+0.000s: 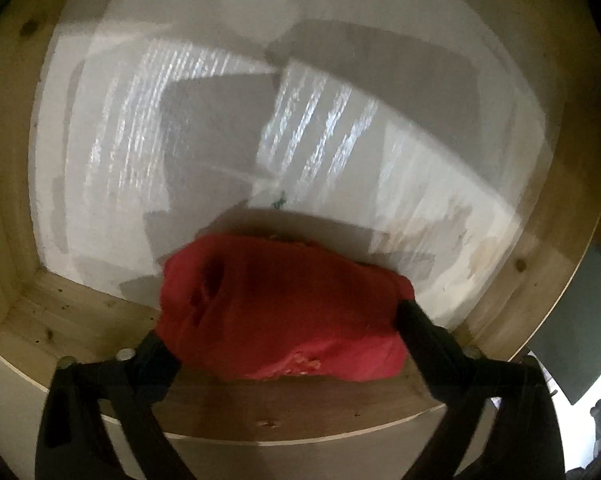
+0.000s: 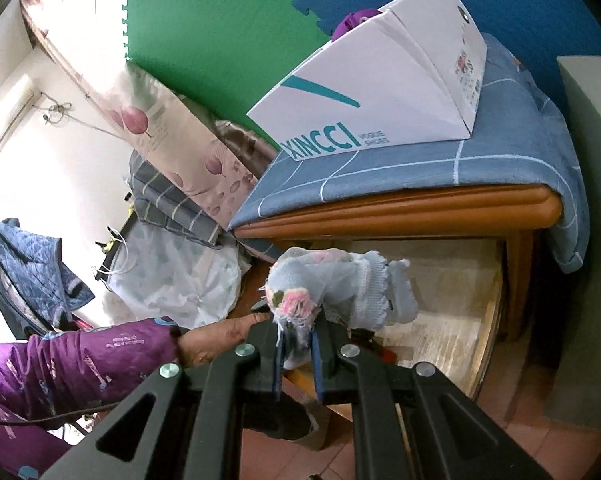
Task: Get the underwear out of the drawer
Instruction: 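Grasp the red folded cloth with the left gripper and lift it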
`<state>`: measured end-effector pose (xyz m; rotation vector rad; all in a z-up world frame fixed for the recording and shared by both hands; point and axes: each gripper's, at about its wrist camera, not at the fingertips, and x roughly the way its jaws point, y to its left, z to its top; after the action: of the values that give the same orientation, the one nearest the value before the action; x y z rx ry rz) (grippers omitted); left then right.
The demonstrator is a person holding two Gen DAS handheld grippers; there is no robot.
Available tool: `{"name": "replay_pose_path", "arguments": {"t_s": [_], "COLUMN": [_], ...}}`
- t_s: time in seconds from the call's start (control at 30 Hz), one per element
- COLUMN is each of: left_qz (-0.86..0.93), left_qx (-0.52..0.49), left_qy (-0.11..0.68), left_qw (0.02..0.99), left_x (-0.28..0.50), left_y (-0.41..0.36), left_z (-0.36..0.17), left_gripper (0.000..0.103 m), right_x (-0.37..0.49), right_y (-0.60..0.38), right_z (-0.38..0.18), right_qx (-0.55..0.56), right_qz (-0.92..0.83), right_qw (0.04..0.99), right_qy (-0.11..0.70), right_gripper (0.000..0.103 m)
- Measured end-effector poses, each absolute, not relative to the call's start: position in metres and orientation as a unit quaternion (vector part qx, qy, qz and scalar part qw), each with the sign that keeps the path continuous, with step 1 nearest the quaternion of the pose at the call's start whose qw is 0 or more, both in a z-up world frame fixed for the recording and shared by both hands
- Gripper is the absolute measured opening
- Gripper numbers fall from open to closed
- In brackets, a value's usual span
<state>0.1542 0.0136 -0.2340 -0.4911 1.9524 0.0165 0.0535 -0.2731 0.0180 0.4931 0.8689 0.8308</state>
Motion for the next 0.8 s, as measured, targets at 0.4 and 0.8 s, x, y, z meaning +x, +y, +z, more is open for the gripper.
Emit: {"name": "replay_pose_path", "arguments": {"t_s": [0.4,0.8], "left_qz": [-0.06,-0.067], "left_qx": [-0.107,0.001], "left_qy": [0.737,0.558], "left_qw": [0.664,0.827], "left_x": [0.133,0.079], "left_y": [-0.004,-0.036], "left_z": [-0.176,-0.054], "left_gripper": [0.044,0.044], "right_x": [0.058,0.059], "right_y": [-0.283,-0.28], "right_z": [0.017,0.017], "right_qx": [0.251,0.255], "right_qz": [0.372,0.366], "right_qw": [0.796,0.8], "right_qy": [0.406,0.401], "right_gripper": [0.012,0.012]}}
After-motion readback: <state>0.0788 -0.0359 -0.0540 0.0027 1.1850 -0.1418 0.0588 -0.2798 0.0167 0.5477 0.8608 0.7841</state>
